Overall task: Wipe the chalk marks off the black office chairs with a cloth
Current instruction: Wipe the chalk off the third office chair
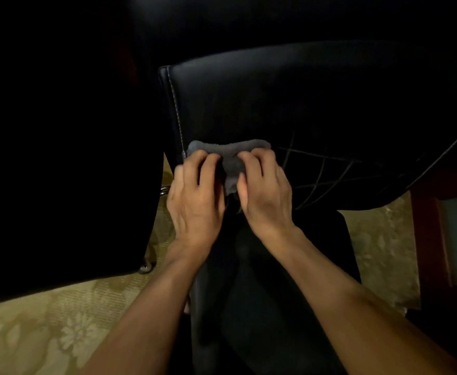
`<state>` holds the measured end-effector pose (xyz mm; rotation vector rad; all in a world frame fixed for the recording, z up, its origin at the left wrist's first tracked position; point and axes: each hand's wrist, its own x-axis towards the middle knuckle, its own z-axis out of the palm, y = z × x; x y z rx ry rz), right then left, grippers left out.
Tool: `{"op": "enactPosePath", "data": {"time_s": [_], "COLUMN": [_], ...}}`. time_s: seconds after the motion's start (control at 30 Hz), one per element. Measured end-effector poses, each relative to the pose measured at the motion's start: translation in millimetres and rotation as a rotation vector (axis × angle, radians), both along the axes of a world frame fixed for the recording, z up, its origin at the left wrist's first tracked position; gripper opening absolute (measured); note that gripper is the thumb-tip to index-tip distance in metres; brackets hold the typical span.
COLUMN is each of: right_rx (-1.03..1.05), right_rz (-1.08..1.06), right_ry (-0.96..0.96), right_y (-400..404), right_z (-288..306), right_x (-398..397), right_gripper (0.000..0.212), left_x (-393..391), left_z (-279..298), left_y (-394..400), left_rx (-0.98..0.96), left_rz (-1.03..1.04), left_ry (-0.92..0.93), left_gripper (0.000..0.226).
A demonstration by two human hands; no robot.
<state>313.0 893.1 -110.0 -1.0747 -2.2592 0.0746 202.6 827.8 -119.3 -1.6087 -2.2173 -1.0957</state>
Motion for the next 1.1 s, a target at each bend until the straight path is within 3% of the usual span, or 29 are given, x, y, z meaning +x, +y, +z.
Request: {"op": "enactPosePath", "data": {"time_s": [0.07, 0.13, 0.33, 0.47, 0.63, 0.9, 1.1], "right_rx": [0.02, 0.024, 0.148, 0.003, -0.188, 0.041, -0.159], "right_rz": [0.026, 0.057, 0.006, -0.046, -0.078, -0.298, -0.301], "right_ry": [0.053, 0.066, 0.155, 0.011, -0.042, 0.234, 0.189], "right_y": [13.4, 26.6, 60.6, 53.6, 37.8, 87.1, 67.0], "right_z": [9.0, 23.8, 67.8, 25.9, -12.0, 70.2, 12.5], "right_x": [-1.3, 4.4, 11.0, 22.8, 53.0, 97.9, 126.4], "right_gripper": [0.023, 0.011, 0.014, 0.021, 0.02, 0.019, 0.025], "left_x": [-2.8, -3.2, 1.4, 5.9, 24.2, 75.4, 97.9], "left_z": [7.9, 22.9, 65.6, 22.3, -7.4, 75.2, 25.0], "left_y": [10.9, 21.1, 63.8, 55.6, 46.2, 120.8, 104.9], "left_rx": [-0.042, -0.052, 0.079, -0.083, -0.246, 0.042, -0.176], "left_rz": [0.021, 0.008, 0.045, -0.073, -0.231, -0.355, -0.455], "left_ry": [0.085, 0.173, 0.17, 0.208, 0.019, -0.058, -0.046], "left_gripper": [0.031, 0.026, 0.023, 0.032, 0.023, 0.021, 0.028]}}
